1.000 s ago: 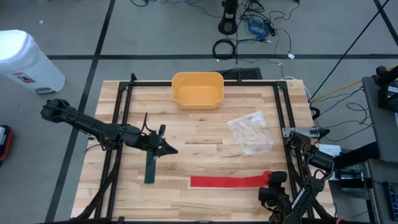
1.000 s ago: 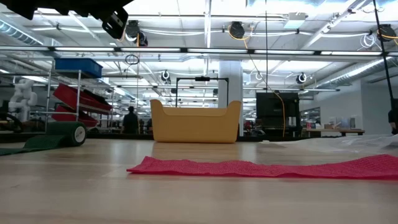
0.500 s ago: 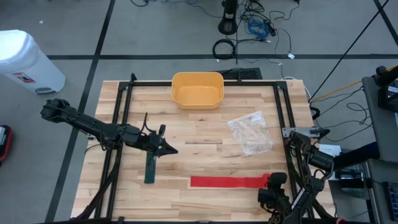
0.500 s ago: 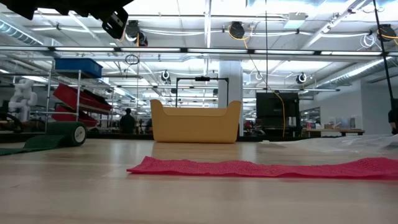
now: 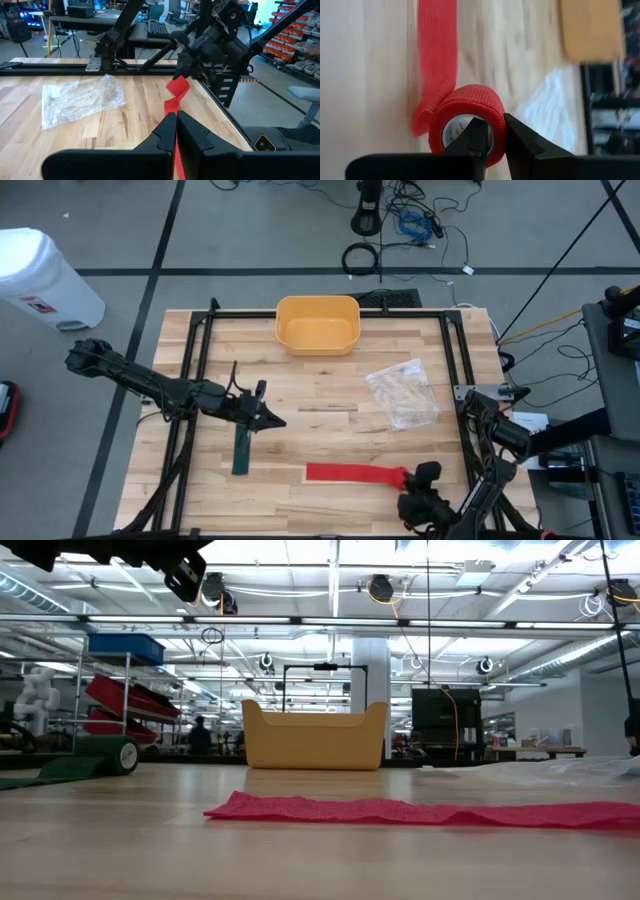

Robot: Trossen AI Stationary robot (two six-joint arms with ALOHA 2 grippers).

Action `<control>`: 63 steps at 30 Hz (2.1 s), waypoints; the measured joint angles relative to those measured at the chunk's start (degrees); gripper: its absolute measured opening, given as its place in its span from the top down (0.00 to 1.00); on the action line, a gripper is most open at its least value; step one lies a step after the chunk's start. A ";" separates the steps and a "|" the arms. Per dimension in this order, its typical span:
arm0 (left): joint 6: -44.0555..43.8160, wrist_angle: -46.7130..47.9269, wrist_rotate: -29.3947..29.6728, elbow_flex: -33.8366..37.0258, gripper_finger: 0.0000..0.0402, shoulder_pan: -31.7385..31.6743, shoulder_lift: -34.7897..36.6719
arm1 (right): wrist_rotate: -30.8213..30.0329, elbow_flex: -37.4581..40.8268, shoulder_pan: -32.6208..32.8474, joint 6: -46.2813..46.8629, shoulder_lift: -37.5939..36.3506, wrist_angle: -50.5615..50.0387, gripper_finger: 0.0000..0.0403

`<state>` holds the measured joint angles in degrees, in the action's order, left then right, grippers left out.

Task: Roll bandage
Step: Roll the red bandage

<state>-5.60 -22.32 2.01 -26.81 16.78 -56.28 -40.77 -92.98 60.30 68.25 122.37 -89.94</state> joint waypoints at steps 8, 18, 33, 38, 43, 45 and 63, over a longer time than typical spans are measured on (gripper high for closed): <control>0.01 -4.98 -0.40 0.02 0.95 0.41 -0.01 | -17.11 -6.00 -4.63 -13.72 0.00 -0.02 0.90; 8.93 -12.96 -7.56 0.02 0.95 3.54 0.01 | -40.76 -17.46 -10.57 -35.77 0.00 -0.06 0.90; 24.28 -20.22 2.52 0.02 0.95 4.57 0.01 | -49.13 -32.59 -16.12 -56.81 0.00 -0.11 0.90; 28.77 -22.63 2.85 0.02 0.95 4.20 -0.01 | -49.15 -37.21 -16.98 -63.12 0.00 -0.09 0.90; 30.49 -24.67 2.34 -0.81 0.95 4.27 -0.01 | -49.09 -42.12 -17.15 -67.42 -0.06 0.32 0.90; 31.32 -23.79 -0.05 -2.11 0.95 4.54 -0.01 | -48.44 -41.53 -17.11 -70.95 -1.32 2.68 0.90; 33.69 -19.95 -0.46 -9.07 0.95 10.75 -3.97 | 0.63 -41.53 -26.69 -90.57 -8.94 37.18 0.90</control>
<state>28.09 -42.27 1.55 -35.88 27.53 -60.25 -40.15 -134.52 33.61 -22.32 113.43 -52.77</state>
